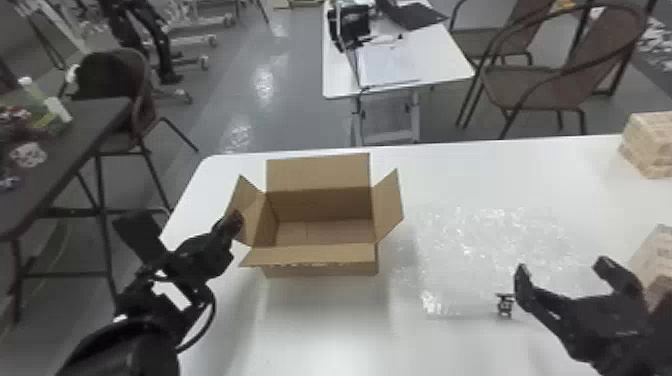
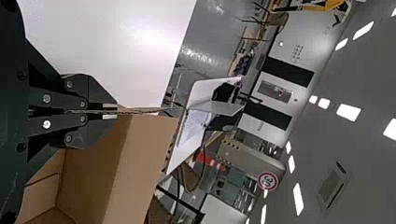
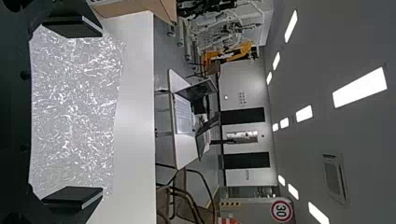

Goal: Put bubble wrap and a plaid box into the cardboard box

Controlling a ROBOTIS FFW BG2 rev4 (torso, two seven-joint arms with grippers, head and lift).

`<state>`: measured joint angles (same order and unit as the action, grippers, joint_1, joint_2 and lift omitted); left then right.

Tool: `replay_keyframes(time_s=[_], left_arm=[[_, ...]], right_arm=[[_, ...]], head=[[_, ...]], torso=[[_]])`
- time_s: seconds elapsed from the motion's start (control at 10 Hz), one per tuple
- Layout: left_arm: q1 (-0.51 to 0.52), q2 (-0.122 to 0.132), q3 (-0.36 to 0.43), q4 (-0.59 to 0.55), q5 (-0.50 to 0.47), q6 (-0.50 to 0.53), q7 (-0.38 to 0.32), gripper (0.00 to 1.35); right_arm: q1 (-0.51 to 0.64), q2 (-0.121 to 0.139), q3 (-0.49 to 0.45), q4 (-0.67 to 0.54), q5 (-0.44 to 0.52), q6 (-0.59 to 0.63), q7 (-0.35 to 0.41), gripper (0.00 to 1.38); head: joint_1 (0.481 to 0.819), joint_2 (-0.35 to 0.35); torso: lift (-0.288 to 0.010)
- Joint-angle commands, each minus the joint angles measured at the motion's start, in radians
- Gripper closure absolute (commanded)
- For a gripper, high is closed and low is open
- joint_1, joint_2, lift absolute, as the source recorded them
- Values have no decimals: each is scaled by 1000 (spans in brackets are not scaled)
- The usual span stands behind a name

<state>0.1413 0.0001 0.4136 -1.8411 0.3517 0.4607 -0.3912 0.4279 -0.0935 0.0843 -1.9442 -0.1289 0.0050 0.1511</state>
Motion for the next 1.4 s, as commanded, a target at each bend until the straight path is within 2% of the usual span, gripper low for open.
replay_keyframes(time_s=[0.0,0.3,0.6,0.9,1.3], left_arm=[[1,-3,-1,-10,7,3,0,1227],[1,-3,-18,-29,55,3,0,1227],[4,-3,-29,-109,-43,-20,0,1227],[29,-3,-33,-264,-115,21,0,1227],[64,-3,-111,-345,-160,73,0,1227]], right_arm=[[0,0,0,1,-1,3,-1,102],[0,0,0,4,-1,4,1,102],[-5,-3,3,5,-1,4,1,102],[-5,-3,5,4,2,3,-1,102],[-8,-5,5,5,3,-3,-18,102]], head=[[695,208],[695,199],[695,191],[695,195],[695,172]], torso=[[-109],[-109],[-109],[-109],[-109]])
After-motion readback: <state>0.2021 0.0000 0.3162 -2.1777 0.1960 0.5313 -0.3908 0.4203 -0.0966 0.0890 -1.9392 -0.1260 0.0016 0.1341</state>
